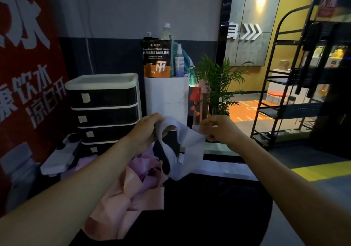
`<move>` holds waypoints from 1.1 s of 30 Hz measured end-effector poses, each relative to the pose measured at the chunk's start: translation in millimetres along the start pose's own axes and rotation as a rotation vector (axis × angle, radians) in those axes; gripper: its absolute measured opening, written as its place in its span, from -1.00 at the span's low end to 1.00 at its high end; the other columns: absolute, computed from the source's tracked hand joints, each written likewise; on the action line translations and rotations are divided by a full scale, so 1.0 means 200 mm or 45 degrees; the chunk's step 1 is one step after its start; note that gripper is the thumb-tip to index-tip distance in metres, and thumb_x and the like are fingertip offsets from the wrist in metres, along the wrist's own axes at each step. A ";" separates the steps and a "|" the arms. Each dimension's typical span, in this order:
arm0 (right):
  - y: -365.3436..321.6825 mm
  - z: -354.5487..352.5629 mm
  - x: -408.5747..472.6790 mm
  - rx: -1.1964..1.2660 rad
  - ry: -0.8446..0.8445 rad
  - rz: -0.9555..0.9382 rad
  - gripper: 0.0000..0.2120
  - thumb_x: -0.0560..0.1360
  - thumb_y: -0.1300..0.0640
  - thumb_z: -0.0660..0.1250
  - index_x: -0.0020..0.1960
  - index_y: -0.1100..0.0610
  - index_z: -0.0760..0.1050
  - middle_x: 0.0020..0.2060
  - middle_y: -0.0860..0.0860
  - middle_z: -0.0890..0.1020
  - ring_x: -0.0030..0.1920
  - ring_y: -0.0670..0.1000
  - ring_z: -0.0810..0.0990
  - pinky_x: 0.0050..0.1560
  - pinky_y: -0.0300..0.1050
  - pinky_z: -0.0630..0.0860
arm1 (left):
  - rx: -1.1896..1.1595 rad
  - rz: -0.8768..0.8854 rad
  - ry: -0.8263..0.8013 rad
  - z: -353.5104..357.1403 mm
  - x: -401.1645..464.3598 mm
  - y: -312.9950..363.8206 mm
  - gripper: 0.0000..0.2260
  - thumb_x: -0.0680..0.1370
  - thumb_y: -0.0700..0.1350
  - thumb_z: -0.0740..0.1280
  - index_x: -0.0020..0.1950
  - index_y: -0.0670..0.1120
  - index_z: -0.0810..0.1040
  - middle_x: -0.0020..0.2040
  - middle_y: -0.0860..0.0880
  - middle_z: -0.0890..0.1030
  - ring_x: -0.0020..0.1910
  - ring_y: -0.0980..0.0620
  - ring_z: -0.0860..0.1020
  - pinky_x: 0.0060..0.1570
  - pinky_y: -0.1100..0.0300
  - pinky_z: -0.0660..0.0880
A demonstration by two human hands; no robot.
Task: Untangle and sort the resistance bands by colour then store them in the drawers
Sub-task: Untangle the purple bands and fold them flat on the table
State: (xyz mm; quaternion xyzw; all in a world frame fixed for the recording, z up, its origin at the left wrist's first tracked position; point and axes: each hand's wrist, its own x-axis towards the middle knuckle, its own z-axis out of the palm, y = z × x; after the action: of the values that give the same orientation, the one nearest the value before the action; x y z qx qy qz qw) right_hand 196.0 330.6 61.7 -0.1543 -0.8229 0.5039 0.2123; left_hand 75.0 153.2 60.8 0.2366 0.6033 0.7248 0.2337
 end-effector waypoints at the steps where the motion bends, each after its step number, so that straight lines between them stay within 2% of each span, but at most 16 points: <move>1: 0.00 0.00 -0.01 -0.015 -0.032 0.012 -0.92 0.51 0.29 0.33 -0.02 0.27 0.56 -0.30 0.07 0.50 -0.36 -0.02 0.46 -0.37 -0.27 0.47 | -0.017 -0.001 -0.012 0.01 0.00 0.00 -0.76 0.56 -0.22 0.18 -0.30 -0.15 0.49 -0.43 -0.05 0.56 -0.44 0.08 0.54 -0.35 0.24 0.48; 4: 0.01 0.01 -0.02 -0.093 -0.144 0.007 -0.84 0.56 0.17 0.25 0.02 0.23 0.57 -0.28 0.05 0.53 -0.31 -0.06 0.48 -0.26 -0.23 0.47 | -0.068 0.035 -0.072 0.04 0.02 0.00 -0.75 0.57 -0.23 0.16 -0.28 -0.16 0.50 -0.38 -0.05 0.62 -0.38 0.09 0.60 -0.24 0.21 0.47; 6: 0.02 0.03 -0.03 -0.186 -0.239 0.021 -0.71 0.59 0.05 0.19 0.09 0.22 0.58 -0.17 0.05 0.59 -0.23 -0.08 0.50 -0.18 -0.24 0.45 | -0.107 0.024 -0.111 0.06 0.03 -0.01 -0.76 0.57 -0.22 0.15 -0.25 -0.16 0.51 -0.35 -0.06 0.61 -0.35 0.06 0.59 -0.21 0.19 0.46; 8: 0.04 0.07 -0.04 -0.236 -0.325 -0.007 -0.65 0.58 0.01 0.21 0.09 0.28 0.57 -0.06 0.15 0.63 -0.17 -0.06 0.49 -0.14 -0.23 0.42 | -0.126 0.012 -0.130 0.07 0.04 -0.01 -0.71 0.57 -0.23 0.15 -0.32 -0.13 0.53 -0.35 -0.07 0.55 -0.32 0.01 0.53 -0.22 0.17 0.44; 9: 0.05 0.08 -0.05 -0.257 -0.367 -0.036 -0.66 0.56 0.03 0.25 0.07 0.30 0.57 -0.07 0.16 0.63 -0.16 -0.06 0.49 -0.14 -0.26 0.42 | -0.140 0.011 -0.137 0.08 0.04 -0.01 -0.66 0.57 -0.23 0.15 -0.38 -0.10 0.54 -0.36 -0.06 0.54 -0.31 0.01 0.51 -0.20 0.17 0.43; 12: 0.06 0.12 -0.06 -0.194 -0.445 -0.076 -0.91 0.51 0.17 0.35 -0.03 0.17 0.59 -0.16 -0.04 0.62 -0.15 -0.15 0.54 -0.12 -0.40 0.46 | -0.174 0.017 -0.178 0.11 0.02 0.01 -0.66 0.57 -0.24 0.12 -0.36 -0.10 0.52 -0.39 -0.02 0.57 -0.35 0.07 0.55 -0.22 0.24 0.50; 14: 0.07 0.13 -0.05 -0.094 -0.421 -0.089 -0.90 0.49 0.23 0.36 0.00 0.17 0.57 -0.12 -0.02 0.62 -0.11 -0.10 0.57 -0.02 -0.29 0.50 | -0.182 0.009 -0.178 0.12 0.02 0.02 -0.64 0.57 -0.24 0.13 -0.39 -0.10 0.52 -0.42 -0.02 0.54 -0.38 0.07 0.53 -0.29 0.27 0.52; 17: 0.05 0.14 -0.06 0.100 -0.427 -0.062 -0.72 0.48 0.30 0.35 0.19 0.21 0.46 -0.03 0.07 0.60 -0.01 0.02 0.59 0.06 -0.15 0.53 | -0.183 -0.012 -0.191 0.11 0.01 0.02 -0.53 0.57 -0.21 0.12 -0.52 -0.08 0.56 -0.47 -0.01 0.52 -0.45 0.09 0.51 -0.36 0.30 0.49; 19: 0.05 0.14 -0.06 0.204 -0.490 -0.019 -0.64 0.47 0.31 0.37 0.24 0.20 0.42 0.05 0.15 0.58 0.07 0.07 0.58 0.14 -0.09 0.52 | -0.206 -0.021 -0.188 0.10 0.00 0.03 -0.58 0.57 -0.20 0.12 -0.45 -0.07 0.56 -0.47 -0.02 0.53 -0.48 0.09 0.51 -0.39 0.30 0.49; 22: 0.06 0.15 -0.06 0.175 -0.518 -0.048 -0.62 0.38 0.20 0.42 0.17 0.22 0.47 0.07 0.26 0.55 0.07 0.16 0.56 0.21 0.04 0.48 | -0.257 -0.019 -0.159 0.10 -0.01 0.04 -0.68 0.56 -0.21 0.13 -0.36 -0.11 0.51 -0.43 -0.04 0.52 -0.41 0.05 0.50 -0.29 0.23 0.47; 24: 0.06 0.15 -0.07 0.131 -0.501 -0.054 -0.71 0.42 0.24 0.41 0.12 0.25 0.49 0.02 0.27 0.55 0.01 0.15 0.54 0.21 0.14 0.46 | -0.277 -0.018 -0.163 0.09 -0.01 0.04 -0.63 0.56 -0.21 0.14 -0.42 -0.09 0.54 -0.41 -0.05 0.52 -0.36 0.04 0.49 -0.22 0.21 0.44; 26: 0.06 0.15 -0.07 0.107 -0.443 -0.012 -0.78 0.49 0.30 0.34 0.12 0.30 0.49 0.04 0.28 0.56 0.04 0.17 0.57 0.18 0.17 0.49 | -0.281 -0.018 -0.160 0.08 -0.01 0.03 -0.62 0.55 -0.21 0.15 -0.43 -0.08 0.56 -0.38 -0.05 0.52 -0.31 0.03 0.48 -0.18 0.19 0.43; 28: 0.06 0.14 -0.07 -0.050 -0.348 -0.065 -0.84 0.51 0.33 0.28 0.08 0.33 0.49 0.02 0.29 0.58 0.06 0.23 0.59 0.13 0.17 0.53 | -0.244 -0.009 -0.140 0.07 -0.02 0.03 -0.73 0.56 -0.20 0.16 -0.29 -0.11 0.55 -0.32 -0.06 0.53 -0.27 0.03 0.48 -0.16 0.19 0.43; 30: 0.06 0.11 -0.05 -0.334 -0.217 -0.194 -0.94 0.50 0.34 0.25 -0.10 0.28 0.50 -0.14 0.25 0.58 -0.03 0.26 0.59 0.08 0.24 0.52 | -0.196 -0.002 -0.110 0.05 -0.01 0.03 -0.83 0.56 -0.19 0.16 -0.17 -0.13 0.50 -0.29 -0.06 0.56 -0.27 0.05 0.53 -0.17 0.20 0.44; 31: 0.06 0.08 -0.04 -0.423 -0.145 -0.224 -0.88 0.49 0.35 0.25 -0.18 0.20 0.49 -0.21 0.17 0.56 -0.08 0.22 0.58 0.05 0.23 0.53 | -0.170 -0.003 -0.088 0.05 -0.01 0.03 -0.84 0.57 -0.19 0.16 -0.16 -0.13 0.49 -0.29 -0.05 0.57 -0.27 0.07 0.55 -0.17 0.21 0.44; 33: 0.04 0.03 -0.04 -0.427 0.001 -0.225 -0.83 0.50 0.36 0.25 -0.14 0.12 0.52 -0.21 0.07 0.57 -0.10 0.14 0.57 0.01 0.07 0.56 | -0.090 -0.018 -0.053 0.04 -0.01 0.03 -0.83 0.57 -0.17 0.16 -0.18 -0.13 0.50 -0.30 -0.05 0.59 -0.26 0.05 0.56 -0.17 0.19 0.43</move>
State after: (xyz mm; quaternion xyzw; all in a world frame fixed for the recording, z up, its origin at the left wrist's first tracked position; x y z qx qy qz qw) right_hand 199.4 325.9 50.6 -0.1147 -0.9056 0.3390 0.2276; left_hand 80.5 156.6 68.0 0.2389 0.5740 0.7390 0.2595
